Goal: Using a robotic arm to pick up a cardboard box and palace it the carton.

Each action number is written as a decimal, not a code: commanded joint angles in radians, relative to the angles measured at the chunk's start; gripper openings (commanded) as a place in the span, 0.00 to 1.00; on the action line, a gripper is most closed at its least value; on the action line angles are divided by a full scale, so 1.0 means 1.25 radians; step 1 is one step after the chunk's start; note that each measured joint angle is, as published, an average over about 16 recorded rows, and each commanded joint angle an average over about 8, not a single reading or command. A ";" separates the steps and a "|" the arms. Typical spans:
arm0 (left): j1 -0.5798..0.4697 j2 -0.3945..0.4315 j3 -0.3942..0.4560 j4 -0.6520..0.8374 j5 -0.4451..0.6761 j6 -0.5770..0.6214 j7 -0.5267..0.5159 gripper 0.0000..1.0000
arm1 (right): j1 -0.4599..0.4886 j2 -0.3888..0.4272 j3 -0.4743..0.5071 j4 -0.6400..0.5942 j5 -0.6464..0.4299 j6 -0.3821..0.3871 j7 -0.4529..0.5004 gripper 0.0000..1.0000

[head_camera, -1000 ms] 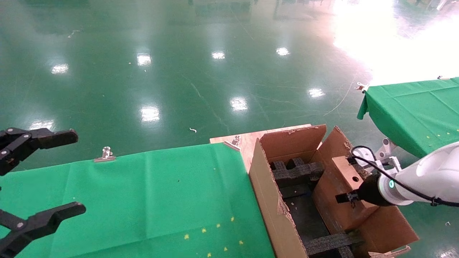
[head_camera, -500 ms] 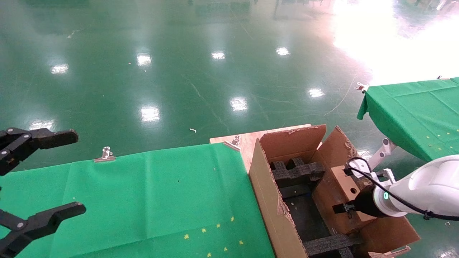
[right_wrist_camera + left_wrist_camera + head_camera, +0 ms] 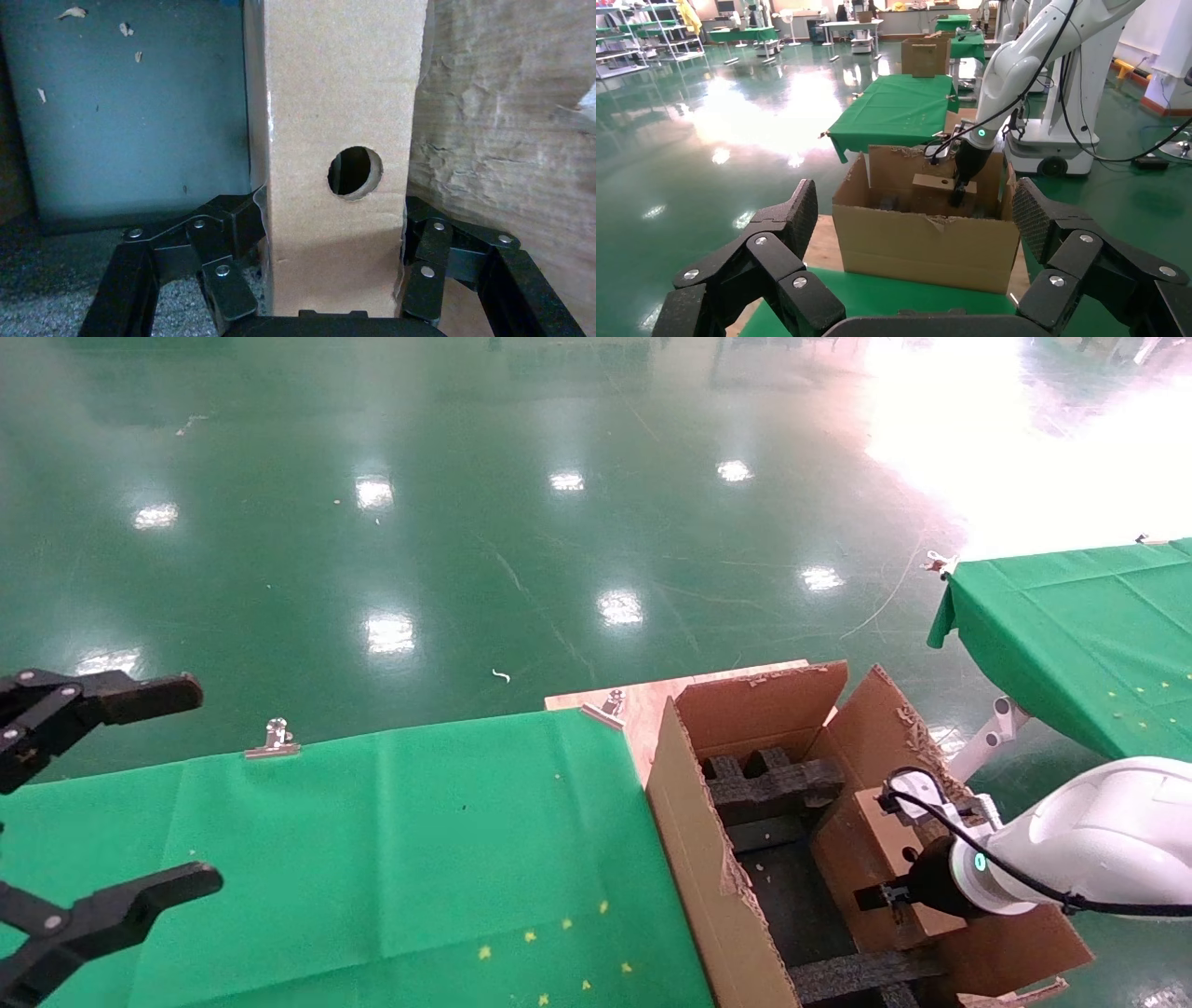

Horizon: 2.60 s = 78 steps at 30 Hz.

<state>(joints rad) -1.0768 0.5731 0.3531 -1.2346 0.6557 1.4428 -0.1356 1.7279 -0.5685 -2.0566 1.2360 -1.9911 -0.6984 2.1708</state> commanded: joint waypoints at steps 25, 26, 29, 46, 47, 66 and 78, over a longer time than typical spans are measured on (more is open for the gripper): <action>0.000 0.000 0.000 0.000 0.000 0.000 0.000 1.00 | 0.020 0.013 0.004 0.013 0.004 -0.010 -0.005 1.00; 0.000 0.000 0.000 0.000 0.000 0.000 0.000 1.00 | 0.024 0.016 0.005 0.018 0.002 -0.012 -0.004 1.00; 0.000 0.000 0.000 0.000 0.000 0.000 0.000 1.00 | 0.036 0.026 0.007 0.033 -0.007 -0.018 0.001 1.00; 0.000 0.000 0.000 0.000 0.000 0.000 0.000 1.00 | 0.233 0.088 0.104 0.098 0.059 -0.009 -0.090 1.00; 0.000 0.000 0.000 0.000 0.000 0.000 0.000 1.00 | 0.249 0.092 0.115 0.100 0.088 -0.004 -0.115 1.00; 0.000 0.000 0.000 0.000 0.000 0.000 0.000 1.00 | 0.330 0.123 0.213 0.106 0.358 -0.034 -0.332 1.00; 0.000 0.000 0.000 0.000 0.000 0.000 0.000 1.00 | 0.179 0.095 0.427 0.095 0.472 -0.141 -0.554 1.00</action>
<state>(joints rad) -1.0764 0.5728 0.3531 -1.2341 0.6556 1.4425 -0.1354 1.9518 -0.4499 -1.5227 1.3541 -1.4006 -0.8744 1.4781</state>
